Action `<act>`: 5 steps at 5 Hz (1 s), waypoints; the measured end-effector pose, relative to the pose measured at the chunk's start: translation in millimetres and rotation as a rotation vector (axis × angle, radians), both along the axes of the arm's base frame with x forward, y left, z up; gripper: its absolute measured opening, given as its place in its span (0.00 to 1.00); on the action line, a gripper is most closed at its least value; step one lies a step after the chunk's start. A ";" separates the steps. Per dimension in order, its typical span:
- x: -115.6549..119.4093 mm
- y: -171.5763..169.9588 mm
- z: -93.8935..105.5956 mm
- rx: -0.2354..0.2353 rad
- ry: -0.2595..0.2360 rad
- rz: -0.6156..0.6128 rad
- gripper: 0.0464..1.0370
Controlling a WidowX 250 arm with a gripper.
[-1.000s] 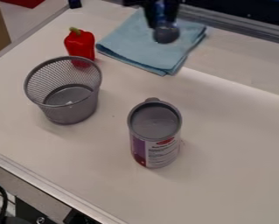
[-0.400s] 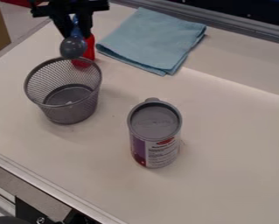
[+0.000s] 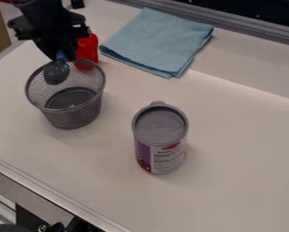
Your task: Moved the blue spoon into the sliver basket
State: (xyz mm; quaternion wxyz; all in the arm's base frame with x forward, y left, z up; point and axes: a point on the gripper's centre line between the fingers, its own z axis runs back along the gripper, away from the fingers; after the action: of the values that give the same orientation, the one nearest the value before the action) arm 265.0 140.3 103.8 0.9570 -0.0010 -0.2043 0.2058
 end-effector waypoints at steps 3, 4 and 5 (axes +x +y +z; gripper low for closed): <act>-7.3 -9.1 -19.3 0.081 0.065 -0.028 0.62; -5.7 -13.3 -23.7 0.107 0.101 -0.008 0.90; -4.9 -13.8 -18.4 0.096 0.123 0.016 0.96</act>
State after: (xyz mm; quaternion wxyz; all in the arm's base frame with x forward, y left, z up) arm 260.1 126.4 85.4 0.9651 0.0591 -0.1548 0.2031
